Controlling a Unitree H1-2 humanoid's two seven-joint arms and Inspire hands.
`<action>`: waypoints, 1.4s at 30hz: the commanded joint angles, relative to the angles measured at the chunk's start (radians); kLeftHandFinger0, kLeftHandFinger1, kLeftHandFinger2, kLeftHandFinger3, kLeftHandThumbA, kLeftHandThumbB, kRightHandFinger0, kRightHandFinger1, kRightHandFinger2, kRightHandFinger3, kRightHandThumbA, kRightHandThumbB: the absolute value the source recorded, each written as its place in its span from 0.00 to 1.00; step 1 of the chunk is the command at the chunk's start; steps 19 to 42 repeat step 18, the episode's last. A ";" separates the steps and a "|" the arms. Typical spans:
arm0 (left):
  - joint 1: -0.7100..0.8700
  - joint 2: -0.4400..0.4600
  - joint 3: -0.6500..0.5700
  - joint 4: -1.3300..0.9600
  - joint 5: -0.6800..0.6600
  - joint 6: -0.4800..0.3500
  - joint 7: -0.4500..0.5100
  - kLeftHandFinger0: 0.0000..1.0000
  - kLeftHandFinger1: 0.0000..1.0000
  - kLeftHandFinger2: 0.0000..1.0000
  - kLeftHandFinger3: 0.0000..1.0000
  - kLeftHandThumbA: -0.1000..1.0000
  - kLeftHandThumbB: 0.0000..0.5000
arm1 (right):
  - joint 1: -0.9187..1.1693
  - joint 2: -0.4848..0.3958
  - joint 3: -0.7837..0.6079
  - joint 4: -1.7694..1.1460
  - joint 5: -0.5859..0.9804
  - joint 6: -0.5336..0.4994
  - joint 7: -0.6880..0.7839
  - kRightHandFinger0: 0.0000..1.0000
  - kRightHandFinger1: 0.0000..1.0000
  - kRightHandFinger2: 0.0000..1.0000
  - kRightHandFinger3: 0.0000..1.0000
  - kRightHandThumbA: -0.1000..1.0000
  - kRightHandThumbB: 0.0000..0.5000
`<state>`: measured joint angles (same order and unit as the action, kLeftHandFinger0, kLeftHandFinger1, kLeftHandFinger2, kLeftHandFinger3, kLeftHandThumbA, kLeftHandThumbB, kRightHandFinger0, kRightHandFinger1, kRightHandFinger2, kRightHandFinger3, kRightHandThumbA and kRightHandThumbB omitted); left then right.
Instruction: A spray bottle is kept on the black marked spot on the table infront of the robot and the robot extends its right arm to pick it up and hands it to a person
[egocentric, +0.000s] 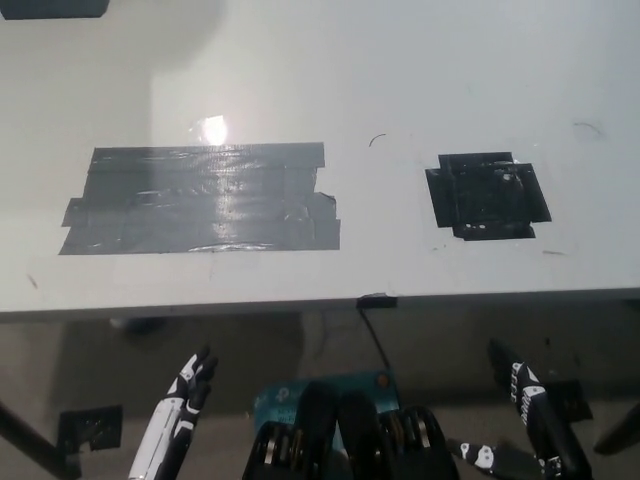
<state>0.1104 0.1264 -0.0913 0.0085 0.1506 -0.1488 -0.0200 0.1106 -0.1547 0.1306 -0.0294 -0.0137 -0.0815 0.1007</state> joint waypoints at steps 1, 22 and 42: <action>0.005 0.011 -0.002 -0.024 0.010 -0.036 -0.007 1.00 1.00 1.00 1.00 1.00 0.73 | 0.001 -0.004 -0.001 -0.009 -0.017 -0.068 0.008 1.00 1.00 1.00 1.00 1.00 0.80; -0.042 0.001 0.019 -0.066 -0.004 0.015 0.000 1.00 1.00 1.00 1.00 1.00 0.74 | 0.021 0.064 -0.031 -0.077 0.023 -0.082 -0.010 1.00 1.00 1.00 1.00 1.00 0.59; -0.042 0.001 0.019 -0.066 -0.004 0.015 0.000 1.00 1.00 1.00 1.00 1.00 0.74 | 0.021 0.064 -0.031 -0.077 0.023 -0.082 -0.010 1.00 1.00 1.00 1.00 1.00 0.59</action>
